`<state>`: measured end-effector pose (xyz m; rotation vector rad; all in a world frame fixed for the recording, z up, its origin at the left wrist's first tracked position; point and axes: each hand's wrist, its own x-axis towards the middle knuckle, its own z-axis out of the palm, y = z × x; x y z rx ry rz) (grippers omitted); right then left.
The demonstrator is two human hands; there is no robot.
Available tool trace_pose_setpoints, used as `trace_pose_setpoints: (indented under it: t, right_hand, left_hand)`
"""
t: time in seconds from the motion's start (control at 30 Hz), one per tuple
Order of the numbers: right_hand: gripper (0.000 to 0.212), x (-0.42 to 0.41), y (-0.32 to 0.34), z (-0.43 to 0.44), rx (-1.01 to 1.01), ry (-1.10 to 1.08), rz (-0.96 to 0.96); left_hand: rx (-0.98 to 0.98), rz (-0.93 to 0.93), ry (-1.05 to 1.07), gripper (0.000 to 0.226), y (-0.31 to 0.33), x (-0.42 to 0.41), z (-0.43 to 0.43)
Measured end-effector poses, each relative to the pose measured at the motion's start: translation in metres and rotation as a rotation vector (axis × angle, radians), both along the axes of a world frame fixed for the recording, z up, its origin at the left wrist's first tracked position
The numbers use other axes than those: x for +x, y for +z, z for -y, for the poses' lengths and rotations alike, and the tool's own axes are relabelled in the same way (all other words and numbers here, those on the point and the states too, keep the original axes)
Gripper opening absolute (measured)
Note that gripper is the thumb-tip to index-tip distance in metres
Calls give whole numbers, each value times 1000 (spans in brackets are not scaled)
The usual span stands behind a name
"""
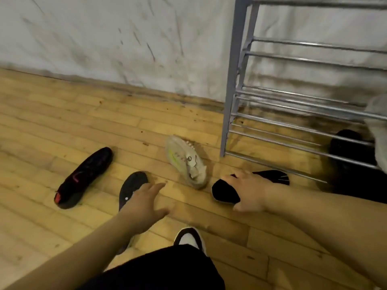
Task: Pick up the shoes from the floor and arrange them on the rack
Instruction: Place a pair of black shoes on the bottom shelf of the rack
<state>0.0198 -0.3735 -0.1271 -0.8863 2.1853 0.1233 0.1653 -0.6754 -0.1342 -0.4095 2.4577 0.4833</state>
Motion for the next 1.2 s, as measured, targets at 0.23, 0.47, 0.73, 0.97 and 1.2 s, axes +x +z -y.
trace_pose_setpoints:
  t: [0.23,0.47,0.73,0.97,1.2]
  right_hand:
    - [113,-23,-97,15,160,121,-77]
    - [103,-8,-90,14,43,52,-153]
    - [121,29,-83,10,-55,-303,-54]
    - [122,49,-94,-15,32,-259,-71]
    - [117,40,-96,-38,-107,-390,-64]
  left_hand:
    - [-209,138,397,103,-87,44,57]
    - [191,14,516,97,-80,40,41]
    - [413,-179,949,92,-62,50,1]
    - [70,3,576,99,-100,74,-3]
    - [49,-122,533,98,-102,77,-8]
